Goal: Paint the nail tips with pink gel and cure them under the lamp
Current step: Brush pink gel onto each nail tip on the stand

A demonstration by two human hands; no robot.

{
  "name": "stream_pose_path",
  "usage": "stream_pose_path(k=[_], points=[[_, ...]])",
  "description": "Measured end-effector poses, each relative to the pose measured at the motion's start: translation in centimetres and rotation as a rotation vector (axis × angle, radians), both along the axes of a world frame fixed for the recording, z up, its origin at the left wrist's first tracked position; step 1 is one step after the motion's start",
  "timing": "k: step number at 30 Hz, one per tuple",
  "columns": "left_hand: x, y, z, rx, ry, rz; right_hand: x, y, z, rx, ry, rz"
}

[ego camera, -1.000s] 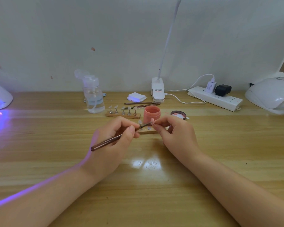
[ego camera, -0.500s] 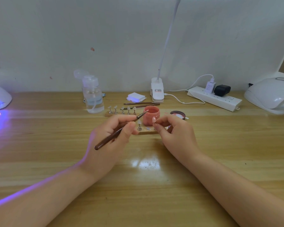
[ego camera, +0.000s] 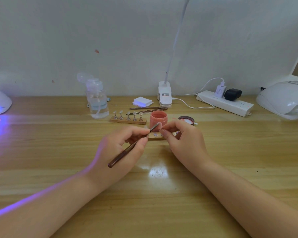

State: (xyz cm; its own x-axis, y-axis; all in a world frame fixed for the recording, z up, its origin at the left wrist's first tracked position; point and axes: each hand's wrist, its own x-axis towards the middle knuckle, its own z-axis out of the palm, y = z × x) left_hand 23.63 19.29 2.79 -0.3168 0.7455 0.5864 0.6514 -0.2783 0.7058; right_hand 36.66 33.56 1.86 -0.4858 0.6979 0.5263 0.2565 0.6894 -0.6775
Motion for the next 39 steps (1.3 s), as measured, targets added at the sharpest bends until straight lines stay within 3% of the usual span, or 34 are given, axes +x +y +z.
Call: stream_pose_path(k=[24,39], points=[[0.05,-0.35,0.51,-0.059,0.052,0.073,0.01,0.16,-0.16,0.029,0.041,0.049],[-0.20,-0.35,0.66,0.003,-0.025,0.077,0.02,0.39,-0.34,0.001,0.063,0.052]])
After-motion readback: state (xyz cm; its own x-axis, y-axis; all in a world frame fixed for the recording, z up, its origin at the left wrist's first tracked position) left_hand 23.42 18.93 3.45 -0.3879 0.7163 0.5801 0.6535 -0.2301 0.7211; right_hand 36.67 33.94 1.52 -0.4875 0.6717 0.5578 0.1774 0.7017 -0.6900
